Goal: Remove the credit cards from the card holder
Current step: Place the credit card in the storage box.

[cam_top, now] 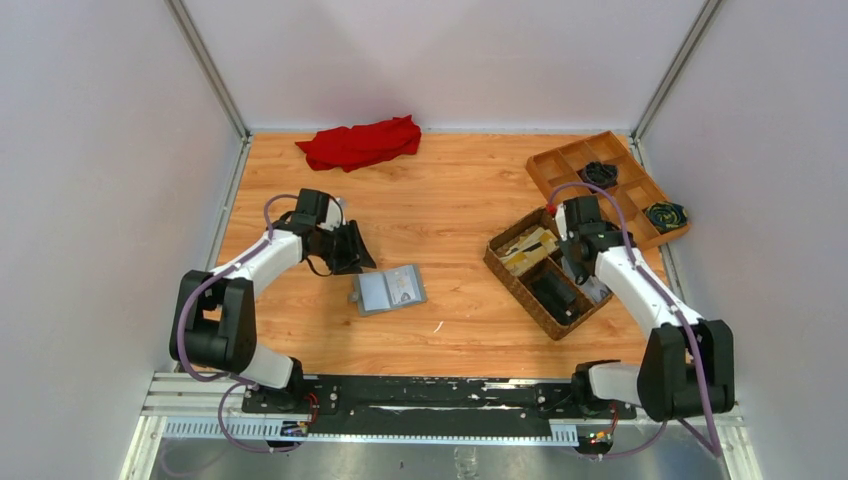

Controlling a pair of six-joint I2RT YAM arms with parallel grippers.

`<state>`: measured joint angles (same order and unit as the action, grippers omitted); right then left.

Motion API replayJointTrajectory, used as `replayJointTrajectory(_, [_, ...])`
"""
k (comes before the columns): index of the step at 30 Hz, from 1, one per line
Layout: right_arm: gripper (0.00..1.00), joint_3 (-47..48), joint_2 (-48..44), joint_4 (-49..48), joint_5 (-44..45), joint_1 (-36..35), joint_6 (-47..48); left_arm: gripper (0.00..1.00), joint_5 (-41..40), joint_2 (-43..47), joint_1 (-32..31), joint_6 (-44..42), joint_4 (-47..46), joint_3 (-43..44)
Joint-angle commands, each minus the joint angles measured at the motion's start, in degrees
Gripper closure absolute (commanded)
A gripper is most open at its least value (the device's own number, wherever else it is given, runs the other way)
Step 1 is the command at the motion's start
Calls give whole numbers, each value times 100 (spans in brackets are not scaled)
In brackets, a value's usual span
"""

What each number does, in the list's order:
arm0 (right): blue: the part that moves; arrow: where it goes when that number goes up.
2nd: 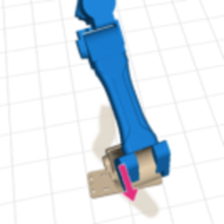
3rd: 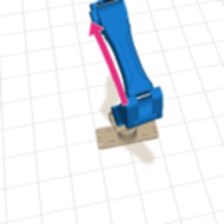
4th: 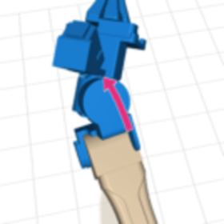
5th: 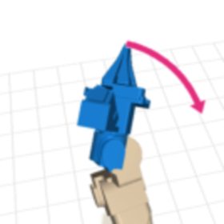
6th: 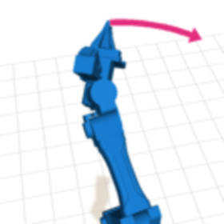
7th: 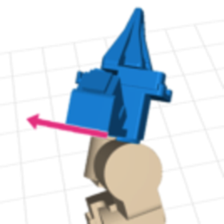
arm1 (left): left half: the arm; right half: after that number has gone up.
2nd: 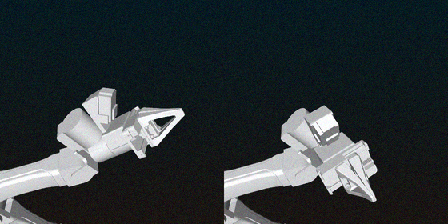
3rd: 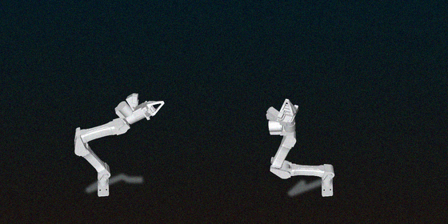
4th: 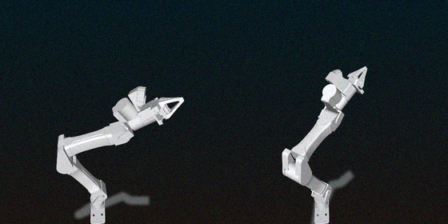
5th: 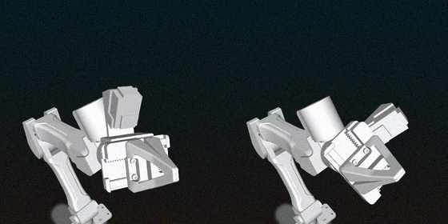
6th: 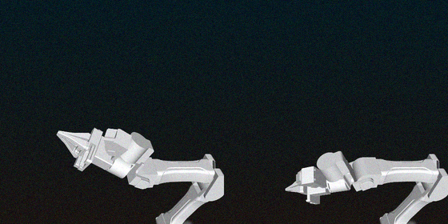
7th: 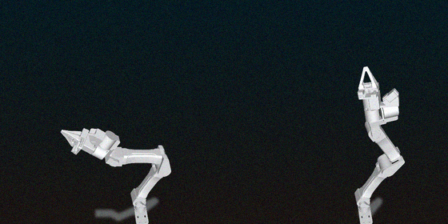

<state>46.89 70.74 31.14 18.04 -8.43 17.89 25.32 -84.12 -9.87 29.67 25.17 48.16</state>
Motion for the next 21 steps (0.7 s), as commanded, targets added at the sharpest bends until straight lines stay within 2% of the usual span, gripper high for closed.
replayJointTrajectory(1, [100,-74,304,54,120,-86,59,53,100,-69,39,-102,-2,139])
replayJointTrajectory(7, [100,-156,576,-12,334,-176,-76,53,112,-116,38,-137,57,221])
replayJointTrajectory(12, [78,-9,658,293,-120,-294,-508,53,113,-188,38,-181,130,314])
replayJointTrajectory(16, [63,127,559,377,38,-432,-722,53,113,-217,35,-168,109,317])
replayJointTrajectory(21, [60,263,313,405,281,-427,-740,53,148,-183,38,-147,108,310])
